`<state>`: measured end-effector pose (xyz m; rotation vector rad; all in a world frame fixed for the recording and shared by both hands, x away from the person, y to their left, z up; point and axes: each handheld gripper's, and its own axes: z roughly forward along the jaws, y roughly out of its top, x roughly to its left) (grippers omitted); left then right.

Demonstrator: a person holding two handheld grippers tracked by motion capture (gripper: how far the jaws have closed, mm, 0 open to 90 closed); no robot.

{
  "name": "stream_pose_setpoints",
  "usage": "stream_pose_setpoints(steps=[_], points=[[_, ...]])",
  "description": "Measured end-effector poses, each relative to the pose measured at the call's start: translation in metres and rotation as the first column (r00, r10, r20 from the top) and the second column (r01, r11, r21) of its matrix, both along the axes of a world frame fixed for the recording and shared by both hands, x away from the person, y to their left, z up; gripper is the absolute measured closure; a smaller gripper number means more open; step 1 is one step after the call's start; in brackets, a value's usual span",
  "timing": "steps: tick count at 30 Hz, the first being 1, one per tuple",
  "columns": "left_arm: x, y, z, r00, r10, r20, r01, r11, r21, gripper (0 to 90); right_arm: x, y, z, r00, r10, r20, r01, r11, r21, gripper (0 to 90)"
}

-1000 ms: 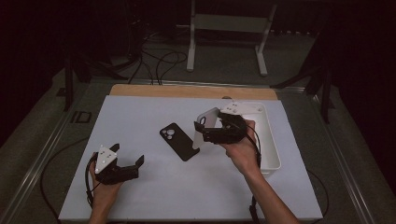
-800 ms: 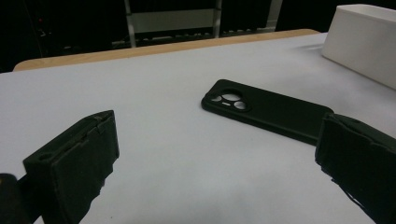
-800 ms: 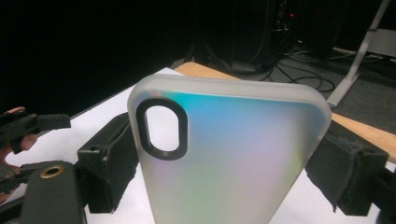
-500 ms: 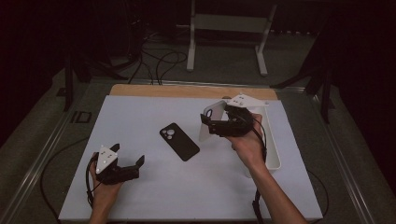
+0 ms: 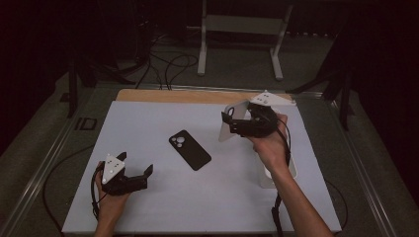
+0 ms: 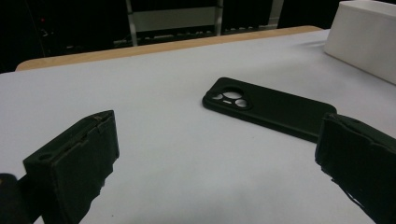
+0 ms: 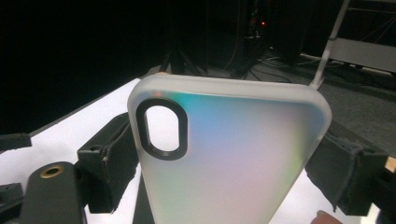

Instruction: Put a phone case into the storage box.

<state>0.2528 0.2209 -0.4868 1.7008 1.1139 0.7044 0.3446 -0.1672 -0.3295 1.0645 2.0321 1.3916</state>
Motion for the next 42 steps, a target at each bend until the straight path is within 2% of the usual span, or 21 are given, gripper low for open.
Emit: stream_pose_setpoints(steps=[10, 16, 21, 26, 42], points=[[0.000, 0.000, 0.000, 1.0000, 0.003, 0.003, -0.003, 1.0000, -0.001, 0.2, 0.013, -0.014, 0.009, 0.9980, -0.062, 0.012, 0.062, 0.9977, -0.026, 16.8], [0.000, -0.001, 0.000, 1.0000, -0.002, -0.001, 0.002, 1.0000, -0.003, 0.2, 0.021, -0.021, 0.010, 0.9956, -0.094, 0.009, 0.094, 0.9951, -0.031, 16.8], [0.000, 0.000, 0.000, 1.0000, -0.005, 0.001, 0.005, 1.0000, 0.000, 0.2, 0.031, -0.029, 0.008, 0.9893, -0.146, 0.002, 0.146, 0.9887, -0.035, 16.7], [0.000, 0.000, 0.000, 1.0000, -0.005, 0.002, 0.005, 1.0000, 0.001, 0.2, 0.037, -0.033, 0.006, 0.9848, -0.174, -0.005, 0.173, 0.9839, -0.043, 16.7], [-0.001, -0.001, 0.001, 1.0000, -0.005, 0.007, 0.005, 1.0000, 0.001, 0.3, 0.051, -0.044, 0.004, 0.9726, -0.232, -0.010, 0.231, 0.9710, -0.060, 16.8]])
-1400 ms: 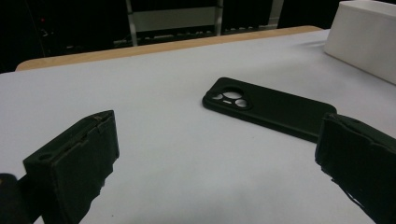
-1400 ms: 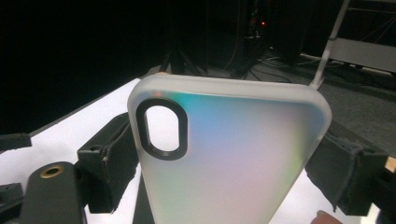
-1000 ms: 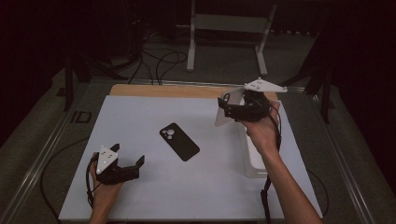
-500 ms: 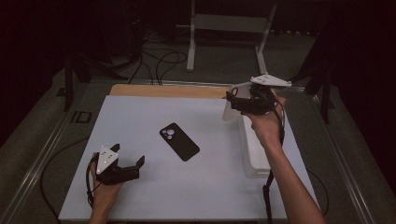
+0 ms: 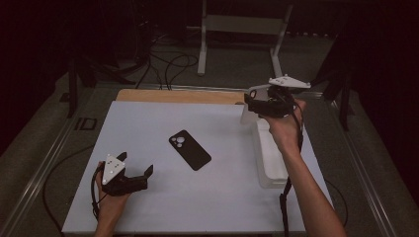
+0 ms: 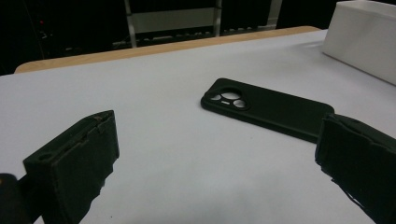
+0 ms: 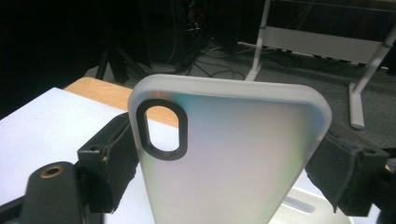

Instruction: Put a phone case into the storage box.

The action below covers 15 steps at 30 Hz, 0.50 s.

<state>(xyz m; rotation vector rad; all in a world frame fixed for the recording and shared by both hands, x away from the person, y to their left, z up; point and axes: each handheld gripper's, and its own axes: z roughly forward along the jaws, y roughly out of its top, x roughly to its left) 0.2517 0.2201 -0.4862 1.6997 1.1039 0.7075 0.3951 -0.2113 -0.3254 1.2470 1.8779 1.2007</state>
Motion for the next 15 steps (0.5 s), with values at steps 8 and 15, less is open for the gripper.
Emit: stream_pose_setpoints(steps=[8, 15], points=[[0.0000, -0.0001, -0.0001, 1.0000, -0.001, 0.000, 0.001, 1.0000, 0.000, 0.3, 0.0044, -0.0051, -0.0009, 0.9997, -0.026, 0.002, 0.026, 0.9996, -0.007, 16.8], [0.0000, -0.0001, -0.0002, 1.0000, -0.001, 0.000, 0.001, 1.0000, 0.000, 0.3, 0.0083, -0.0092, -0.0019, 0.9988, -0.049, -0.002, 0.049, 0.9987, -0.016, 16.8]])
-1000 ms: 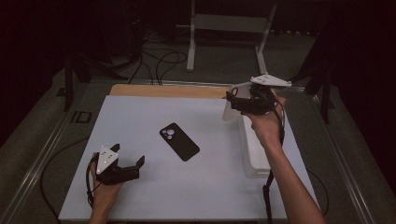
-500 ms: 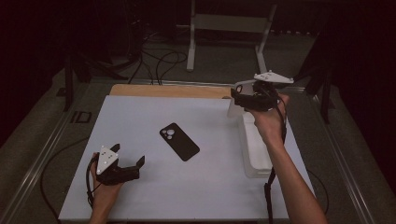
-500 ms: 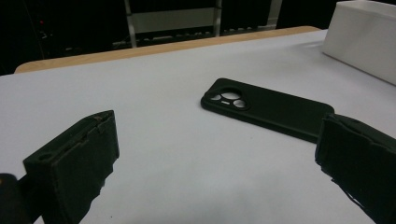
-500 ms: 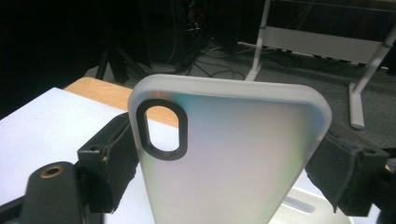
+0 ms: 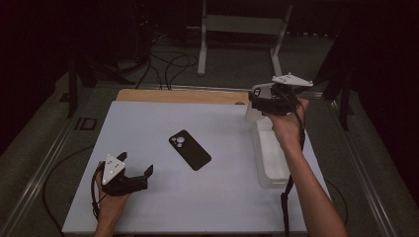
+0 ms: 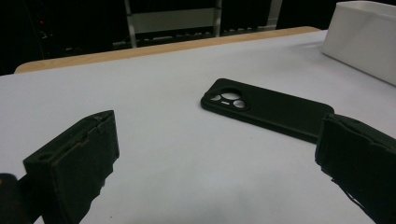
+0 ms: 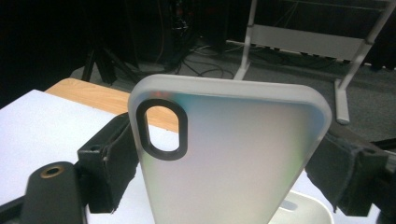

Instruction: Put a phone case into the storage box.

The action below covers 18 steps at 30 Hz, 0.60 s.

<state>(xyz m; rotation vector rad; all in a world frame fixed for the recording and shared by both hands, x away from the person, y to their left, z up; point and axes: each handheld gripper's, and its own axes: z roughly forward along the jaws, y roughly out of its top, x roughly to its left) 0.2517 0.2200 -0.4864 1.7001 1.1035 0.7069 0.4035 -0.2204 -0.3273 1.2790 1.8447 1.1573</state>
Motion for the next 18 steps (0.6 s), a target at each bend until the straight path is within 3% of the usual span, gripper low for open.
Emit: stream_pose_setpoints(steps=[18], points=[[0.000, 0.000, 0.000, 1.0000, 0.000, -0.001, 0.000, 1.0000, 0.001, 0.3, 0.010, -0.014, -0.003, 0.9988, -0.048, -0.015, 0.048, 0.9988, -0.008, 16.8]])
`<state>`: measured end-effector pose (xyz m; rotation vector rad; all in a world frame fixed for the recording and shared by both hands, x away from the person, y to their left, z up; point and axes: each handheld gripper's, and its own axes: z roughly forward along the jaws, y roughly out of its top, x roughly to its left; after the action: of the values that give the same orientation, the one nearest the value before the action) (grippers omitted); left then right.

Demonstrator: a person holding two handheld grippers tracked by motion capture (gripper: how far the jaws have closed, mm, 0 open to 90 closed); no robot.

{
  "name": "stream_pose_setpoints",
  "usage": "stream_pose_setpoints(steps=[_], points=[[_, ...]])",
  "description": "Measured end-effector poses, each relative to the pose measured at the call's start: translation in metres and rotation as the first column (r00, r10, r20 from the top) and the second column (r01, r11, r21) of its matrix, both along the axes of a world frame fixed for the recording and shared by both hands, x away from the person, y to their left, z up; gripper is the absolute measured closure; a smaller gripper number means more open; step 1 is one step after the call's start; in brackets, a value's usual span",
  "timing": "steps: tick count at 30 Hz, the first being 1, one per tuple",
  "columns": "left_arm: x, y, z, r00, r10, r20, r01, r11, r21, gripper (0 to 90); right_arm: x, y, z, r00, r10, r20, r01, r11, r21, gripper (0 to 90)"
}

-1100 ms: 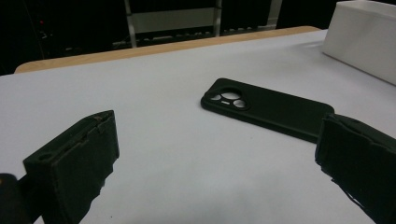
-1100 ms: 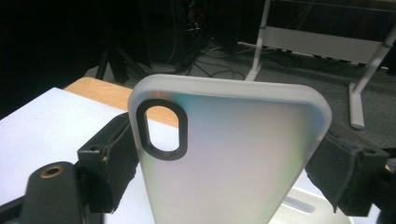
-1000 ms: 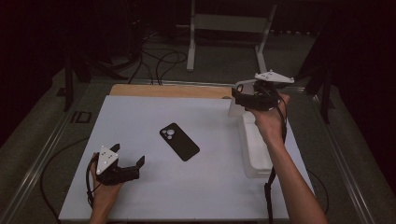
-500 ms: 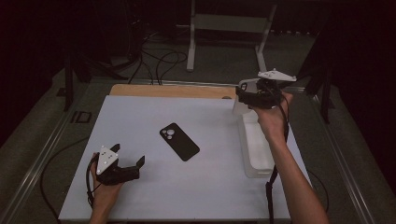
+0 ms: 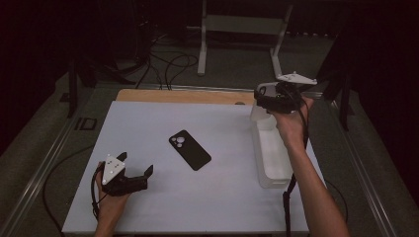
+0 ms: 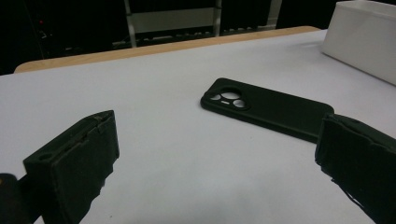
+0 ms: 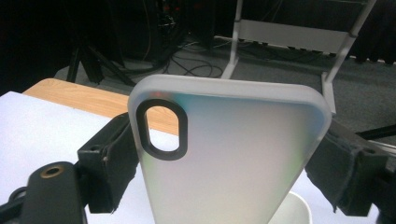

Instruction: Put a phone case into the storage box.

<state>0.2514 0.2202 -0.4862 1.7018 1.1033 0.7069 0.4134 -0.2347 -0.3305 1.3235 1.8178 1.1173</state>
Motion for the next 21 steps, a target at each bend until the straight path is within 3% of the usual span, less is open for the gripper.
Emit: stream_pose_setpoints(steps=[21], points=[[0.000, 0.000, 0.000, 1.0000, 0.000, 0.000, 0.000, 1.0000, 0.004, 0.3, 0.017, -0.014, -0.012, 0.9972, -0.063, -0.041, 0.063, 0.9980, -0.011, 16.8]])
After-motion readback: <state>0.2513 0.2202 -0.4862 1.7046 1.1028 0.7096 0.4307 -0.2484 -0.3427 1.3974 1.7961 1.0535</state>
